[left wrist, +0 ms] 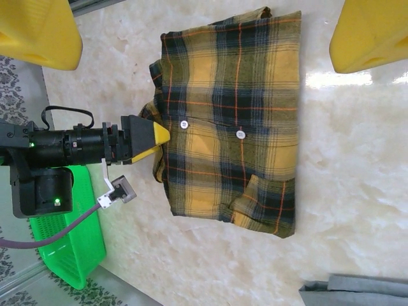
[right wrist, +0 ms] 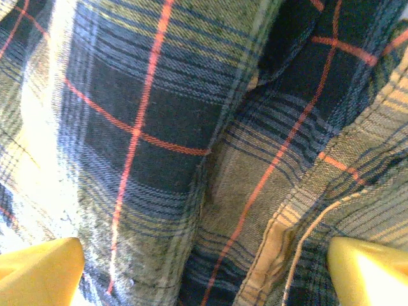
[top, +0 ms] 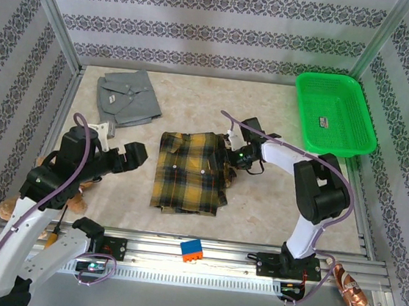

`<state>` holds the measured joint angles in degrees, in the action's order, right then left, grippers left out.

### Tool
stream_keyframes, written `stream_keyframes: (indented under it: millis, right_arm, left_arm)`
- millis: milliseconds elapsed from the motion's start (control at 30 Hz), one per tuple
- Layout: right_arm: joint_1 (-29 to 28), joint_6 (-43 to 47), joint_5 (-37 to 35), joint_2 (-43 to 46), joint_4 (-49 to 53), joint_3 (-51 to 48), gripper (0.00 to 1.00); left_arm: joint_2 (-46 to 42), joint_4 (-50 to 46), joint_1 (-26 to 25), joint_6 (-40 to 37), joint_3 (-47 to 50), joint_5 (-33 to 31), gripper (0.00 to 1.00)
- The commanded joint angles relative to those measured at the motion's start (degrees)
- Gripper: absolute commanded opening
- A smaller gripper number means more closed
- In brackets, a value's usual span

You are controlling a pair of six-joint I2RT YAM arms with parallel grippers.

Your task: Fold and stack the long sleeve shirts

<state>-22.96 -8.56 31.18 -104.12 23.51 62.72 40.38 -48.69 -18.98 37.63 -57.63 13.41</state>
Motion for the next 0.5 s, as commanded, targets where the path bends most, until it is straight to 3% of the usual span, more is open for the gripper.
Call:
stream_keyframes:
  millis: [0,200,333,467]
  right_arm:
    - [-1.74,1.48,0.31,-1.31,0.06,1.25,0.98]
    - [-3.96,2.32,-6.64,-4.35,5.32,4.93,0.96]
    - [-5.35,2.15,-13.34,-6.56,8.63,6.69,0.90]
    - [-7.28,0.75,-20.49,-9.14,11.87,8.75,0.66]
  left_arm:
    - [0.00,-2.43,1.06,-1.11,0.40,-1.41,1.00]
    - [0.62,-1.90,1.10,-1.11,0.59,-1.61,1.00]
    - [0.49,-2.23,1.14,-1.41,0.16,-2.04,1.00]
    - [0.49,-2.85,1.22,-1.77,-0.63,-3.01,1.00]
